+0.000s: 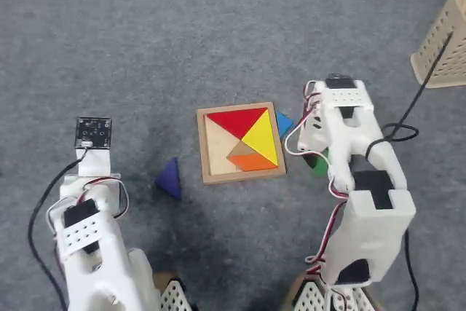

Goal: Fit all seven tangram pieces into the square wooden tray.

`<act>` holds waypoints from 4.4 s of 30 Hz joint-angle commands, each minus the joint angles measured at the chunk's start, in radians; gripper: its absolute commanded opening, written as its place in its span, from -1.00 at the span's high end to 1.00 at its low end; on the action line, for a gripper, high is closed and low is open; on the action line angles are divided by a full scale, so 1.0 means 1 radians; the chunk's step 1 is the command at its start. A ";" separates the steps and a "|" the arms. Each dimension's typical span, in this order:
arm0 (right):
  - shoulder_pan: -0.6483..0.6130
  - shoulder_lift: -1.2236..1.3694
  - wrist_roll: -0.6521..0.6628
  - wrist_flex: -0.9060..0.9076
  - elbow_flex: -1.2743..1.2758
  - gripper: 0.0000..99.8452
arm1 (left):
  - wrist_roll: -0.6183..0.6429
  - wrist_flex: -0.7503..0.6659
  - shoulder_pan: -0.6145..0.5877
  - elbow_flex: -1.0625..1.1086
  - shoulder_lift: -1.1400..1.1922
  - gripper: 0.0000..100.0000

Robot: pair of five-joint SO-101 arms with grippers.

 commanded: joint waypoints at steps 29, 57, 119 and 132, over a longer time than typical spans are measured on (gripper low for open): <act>-0.019 -0.005 0.362 -0.116 0.064 0.58 | -0.006 -0.017 -0.005 -0.004 -0.029 0.97; -0.527 0.099 0.509 0.008 -0.563 0.99 | -0.006 -0.017 -0.005 -0.004 -0.029 0.97; -0.111 0.097 0.552 0.039 -0.611 0.97 | -0.006 -0.017 -0.003 -0.002 -0.028 0.97; -0.159 0.286 0.494 -0.036 -0.615 0.67 | -0.006 -0.017 -0.003 -0.002 -0.028 0.97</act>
